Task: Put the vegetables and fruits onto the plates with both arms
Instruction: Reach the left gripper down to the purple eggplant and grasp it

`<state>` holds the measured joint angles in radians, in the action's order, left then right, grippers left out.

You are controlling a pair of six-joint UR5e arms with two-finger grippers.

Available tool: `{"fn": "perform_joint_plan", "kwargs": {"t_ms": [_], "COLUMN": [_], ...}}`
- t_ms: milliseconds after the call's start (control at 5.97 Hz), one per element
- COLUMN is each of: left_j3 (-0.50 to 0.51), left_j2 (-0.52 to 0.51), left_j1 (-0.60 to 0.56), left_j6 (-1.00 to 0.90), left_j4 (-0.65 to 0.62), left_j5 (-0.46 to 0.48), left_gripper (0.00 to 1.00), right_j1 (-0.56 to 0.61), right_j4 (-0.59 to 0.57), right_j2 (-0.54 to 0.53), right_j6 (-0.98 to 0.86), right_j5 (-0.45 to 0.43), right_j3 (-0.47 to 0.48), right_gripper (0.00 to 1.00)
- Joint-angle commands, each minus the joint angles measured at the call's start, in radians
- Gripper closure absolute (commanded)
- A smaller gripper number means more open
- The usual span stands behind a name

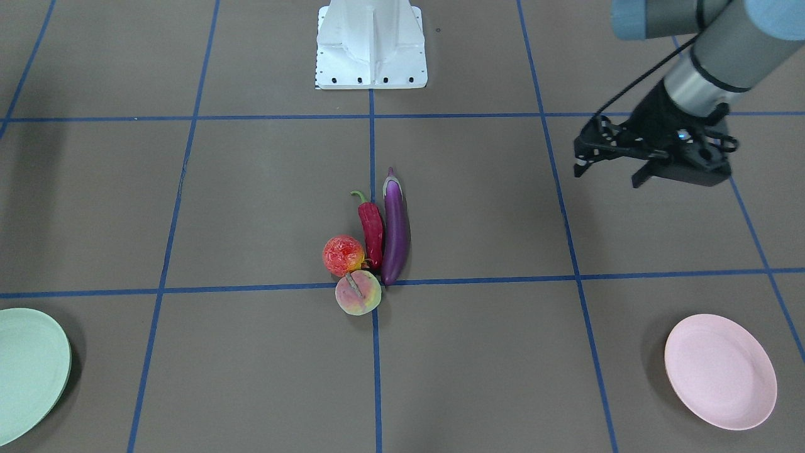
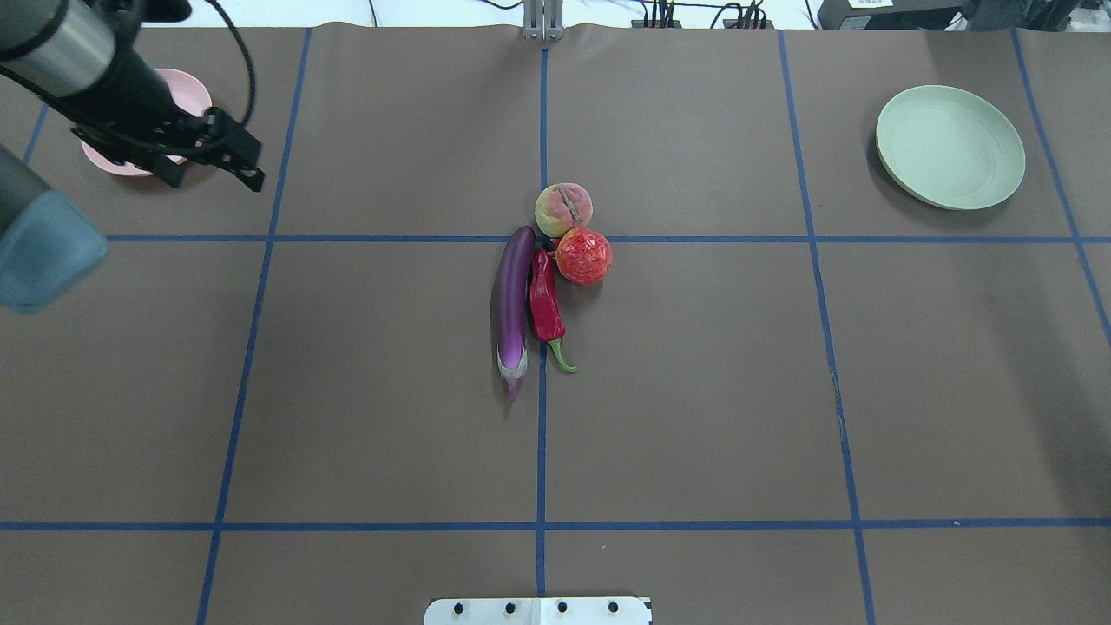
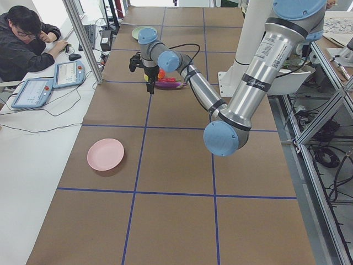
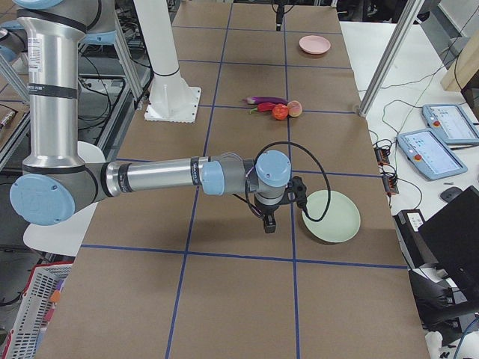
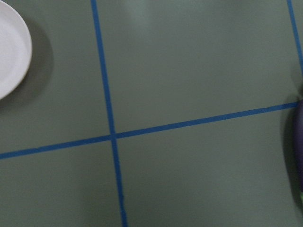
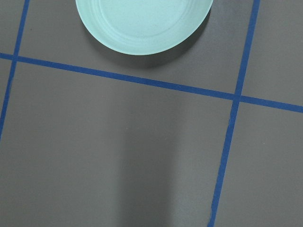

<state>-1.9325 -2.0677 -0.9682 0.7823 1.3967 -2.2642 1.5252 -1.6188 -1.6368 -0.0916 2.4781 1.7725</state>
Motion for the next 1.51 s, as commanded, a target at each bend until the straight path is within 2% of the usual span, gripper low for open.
{"fn": "perform_joint_plan", "kwargs": {"t_ms": [0,335,503,670,1173,1341], "left_j3": [0.015,0.148,0.217,0.287,0.418,0.462], "left_j2": [-0.111,-0.219,-0.221,-0.227,-0.296,-0.296], "left_j1": [0.223,0.377,0.413,0.417,0.465,0.467], "left_j6": [0.258,0.374,0.421,0.436,0.437,0.436], "left_j4": [0.004,0.056,0.171,0.235,0.265,0.315], "left_j5": [0.174,0.297,0.331,0.331,0.359,0.360], "left_gripper": [0.00,0.00,0.00,0.01,0.01,0.01], "right_j1": [0.000,0.000,0.000,0.000,0.000,0.000], "right_j4": [-0.003,-0.001,-0.001,0.000,0.000,0.000], "right_j2": [0.000,0.000,0.000,0.000,0.002,0.002], "right_j6": [0.004,0.004,0.004,0.004,0.004,0.004], "right_j5": [0.004,0.004,0.004,0.005,0.004,0.005], "right_j3": [-0.007,-0.005,-0.005,-0.004,-0.004,-0.004], "right_gripper": [0.00,0.00,0.00,0.00,0.00,0.00]}}
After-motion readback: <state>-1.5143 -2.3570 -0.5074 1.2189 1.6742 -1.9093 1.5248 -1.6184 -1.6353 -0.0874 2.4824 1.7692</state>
